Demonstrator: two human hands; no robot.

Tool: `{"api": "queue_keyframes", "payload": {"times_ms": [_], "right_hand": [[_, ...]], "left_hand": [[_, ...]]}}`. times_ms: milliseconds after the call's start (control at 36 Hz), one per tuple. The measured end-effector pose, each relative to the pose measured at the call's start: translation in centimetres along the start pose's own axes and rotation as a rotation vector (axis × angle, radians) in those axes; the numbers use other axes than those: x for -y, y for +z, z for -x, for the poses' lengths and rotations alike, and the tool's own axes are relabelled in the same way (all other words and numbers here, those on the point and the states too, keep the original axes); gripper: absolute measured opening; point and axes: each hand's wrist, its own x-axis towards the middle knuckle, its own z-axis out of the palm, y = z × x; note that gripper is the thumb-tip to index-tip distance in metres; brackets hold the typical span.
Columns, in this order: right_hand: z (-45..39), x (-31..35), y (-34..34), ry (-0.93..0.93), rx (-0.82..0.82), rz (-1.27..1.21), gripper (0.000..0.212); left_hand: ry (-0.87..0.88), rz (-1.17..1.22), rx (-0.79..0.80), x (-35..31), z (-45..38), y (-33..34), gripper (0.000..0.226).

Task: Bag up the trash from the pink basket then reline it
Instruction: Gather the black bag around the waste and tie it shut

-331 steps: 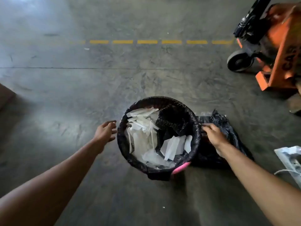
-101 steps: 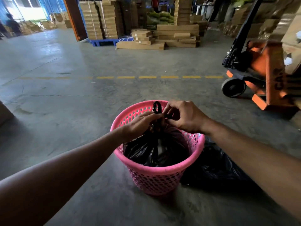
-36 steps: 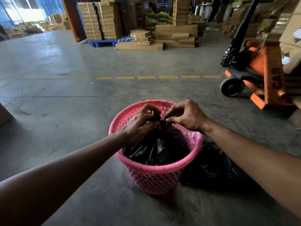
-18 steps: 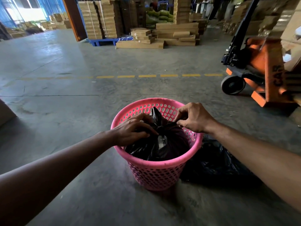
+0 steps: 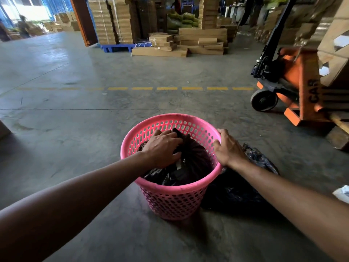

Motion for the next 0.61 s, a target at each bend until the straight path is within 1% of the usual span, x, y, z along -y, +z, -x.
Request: {"api": "queue_keyframes", "payload": {"times_ms": [83,167,250,361,417,500,528,611], "right_hand": [[0.0,-0.4,0.4,-0.009,-0.062,-0.015,0.043],[0.0,-0.5,0.6,-0.029,-0.078,-0.060,0.044],[0.2,-0.8,0.7,-0.035,-0.089,-0.096,0.047],[0.5,-1.7,1.1,-0.062,-0.107,-0.143,0.041],[0.5,-2.1,0.8,-0.088,-0.088,-0.184,0.037],[-0.3,-2.2,-0.7,-0.101,0.025,-0.220,0.035],[-0.4,-2.2,-1.4,-0.100,0.050,-0.212,0.038],[-1.2,-1.4,-3.6,-0.134,0.071,-0.181,0.063]], "left_hand": [[-0.014,0.130,-0.110,0.4,0.0,-0.3,0.039],[-0.049,0.209,-0.197,0.5,-0.3,-1.2,0.041],[-0.125,0.331,-0.317,0.6,-1.1,-2.8,0.035],[-0.224,0.406,-0.372,1.0,-2.9,-6.6,0.028],[-0.248,0.398,-0.382,1.2,-3.7,-8.7,0.030],[-0.283,0.406,-0.402,1.1,-4.6,-12.0,0.031],[-0.282,0.402,-0.412,1.0,-4.9,-12.8,0.028],[-0.325,0.380,-0.428,1.1,-5.4,-15.8,0.024]]}}
